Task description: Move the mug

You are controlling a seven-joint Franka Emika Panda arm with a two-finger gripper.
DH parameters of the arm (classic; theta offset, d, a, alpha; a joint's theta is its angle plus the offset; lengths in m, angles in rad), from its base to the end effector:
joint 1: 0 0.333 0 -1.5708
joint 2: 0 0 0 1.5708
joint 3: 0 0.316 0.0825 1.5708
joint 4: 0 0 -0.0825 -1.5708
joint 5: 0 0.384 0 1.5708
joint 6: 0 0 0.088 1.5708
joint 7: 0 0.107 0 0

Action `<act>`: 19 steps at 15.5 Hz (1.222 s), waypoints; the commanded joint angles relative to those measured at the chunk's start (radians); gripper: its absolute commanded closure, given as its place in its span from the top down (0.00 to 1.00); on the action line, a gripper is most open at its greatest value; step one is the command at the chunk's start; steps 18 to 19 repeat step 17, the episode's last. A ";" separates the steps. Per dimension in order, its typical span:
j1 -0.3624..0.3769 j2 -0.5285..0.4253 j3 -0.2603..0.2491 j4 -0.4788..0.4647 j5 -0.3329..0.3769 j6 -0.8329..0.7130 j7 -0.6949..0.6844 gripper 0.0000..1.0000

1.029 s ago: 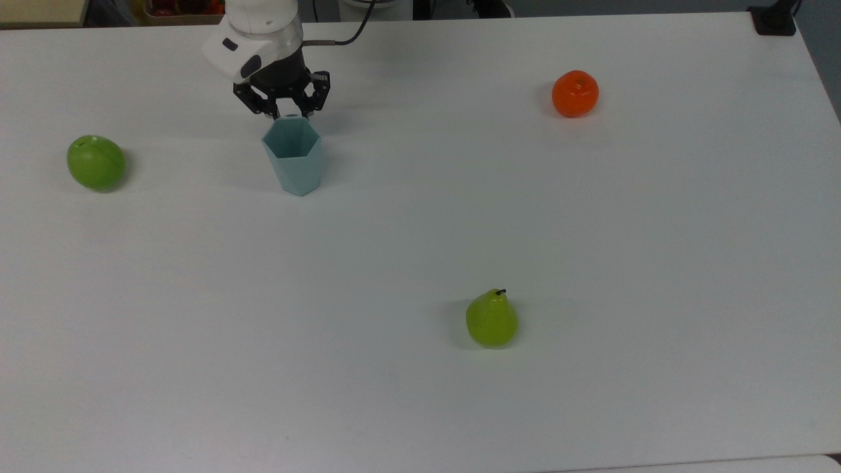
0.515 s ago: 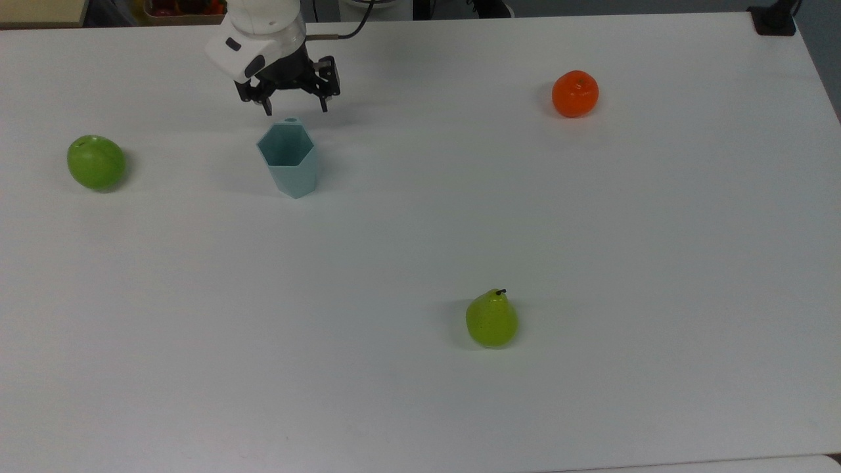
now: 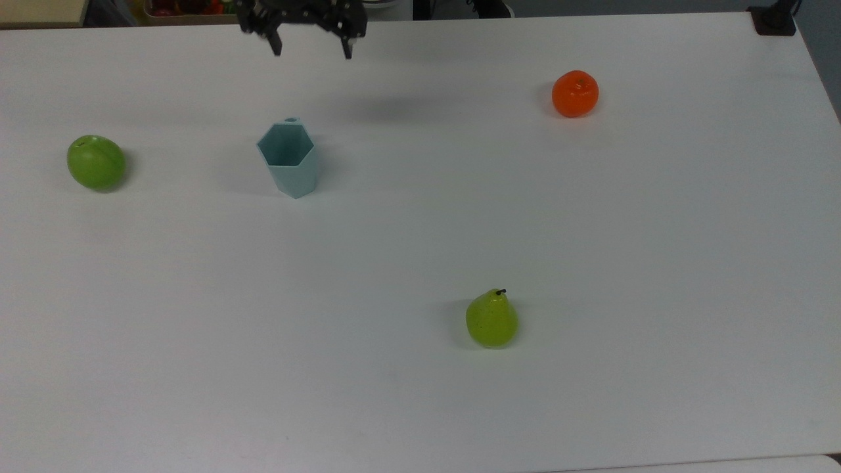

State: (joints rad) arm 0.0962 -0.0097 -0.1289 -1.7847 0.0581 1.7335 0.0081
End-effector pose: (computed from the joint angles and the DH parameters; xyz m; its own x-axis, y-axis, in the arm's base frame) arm 0.5556 -0.0131 0.5423 0.9978 -0.0501 -0.0423 -0.0525 -0.9969 -0.0578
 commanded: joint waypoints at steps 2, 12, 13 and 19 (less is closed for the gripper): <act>0.002 0.005 0.064 0.220 0.020 -0.202 0.248 1.00; -0.007 -0.006 0.058 0.200 0.017 0.015 -0.059 1.00; -0.007 -0.006 0.058 0.200 0.017 0.023 -0.059 1.00; -0.007 -0.007 0.058 0.189 0.019 0.018 -0.057 1.00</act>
